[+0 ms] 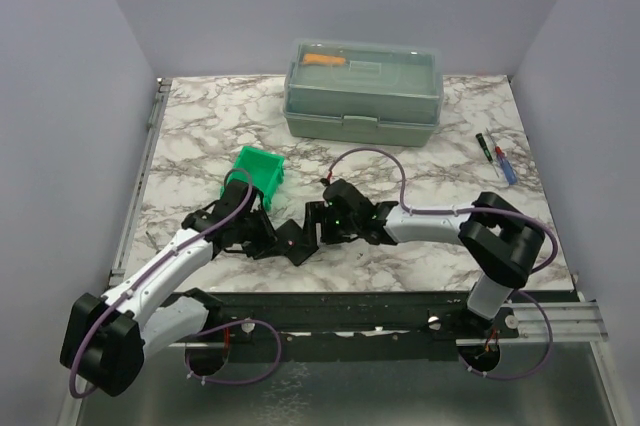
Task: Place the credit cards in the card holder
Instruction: Open the card holder at the center of the board.
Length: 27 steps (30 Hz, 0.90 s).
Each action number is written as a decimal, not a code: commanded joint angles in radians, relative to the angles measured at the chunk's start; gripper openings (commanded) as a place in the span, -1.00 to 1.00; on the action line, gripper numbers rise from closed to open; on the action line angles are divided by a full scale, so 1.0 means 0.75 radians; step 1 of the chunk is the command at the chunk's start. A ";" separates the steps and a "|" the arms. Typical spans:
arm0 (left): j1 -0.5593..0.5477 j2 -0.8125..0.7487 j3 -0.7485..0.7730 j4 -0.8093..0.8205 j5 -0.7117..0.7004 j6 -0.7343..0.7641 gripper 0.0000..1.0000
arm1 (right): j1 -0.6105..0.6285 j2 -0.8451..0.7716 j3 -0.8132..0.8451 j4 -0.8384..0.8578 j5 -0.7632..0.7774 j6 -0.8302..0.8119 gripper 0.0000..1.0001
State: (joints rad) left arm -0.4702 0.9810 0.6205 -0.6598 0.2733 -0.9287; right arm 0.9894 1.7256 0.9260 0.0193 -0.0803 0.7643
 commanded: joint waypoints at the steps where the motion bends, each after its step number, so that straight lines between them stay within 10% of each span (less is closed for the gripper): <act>1: -0.017 0.085 -0.084 0.140 -0.041 -0.082 -0.52 | -0.081 -0.048 -0.082 0.181 -0.207 0.075 0.46; 27: -0.026 0.314 -0.325 0.553 -0.066 -0.089 -0.62 | -0.156 0.188 -0.174 0.544 -0.493 0.216 -0.03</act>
State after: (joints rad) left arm -0.4839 1.1503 0.4080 -0.3042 0.2398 -1.0164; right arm 0.8528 1.8347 0.7792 0.4202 -0.4381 0.9028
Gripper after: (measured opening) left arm 0.191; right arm 0.483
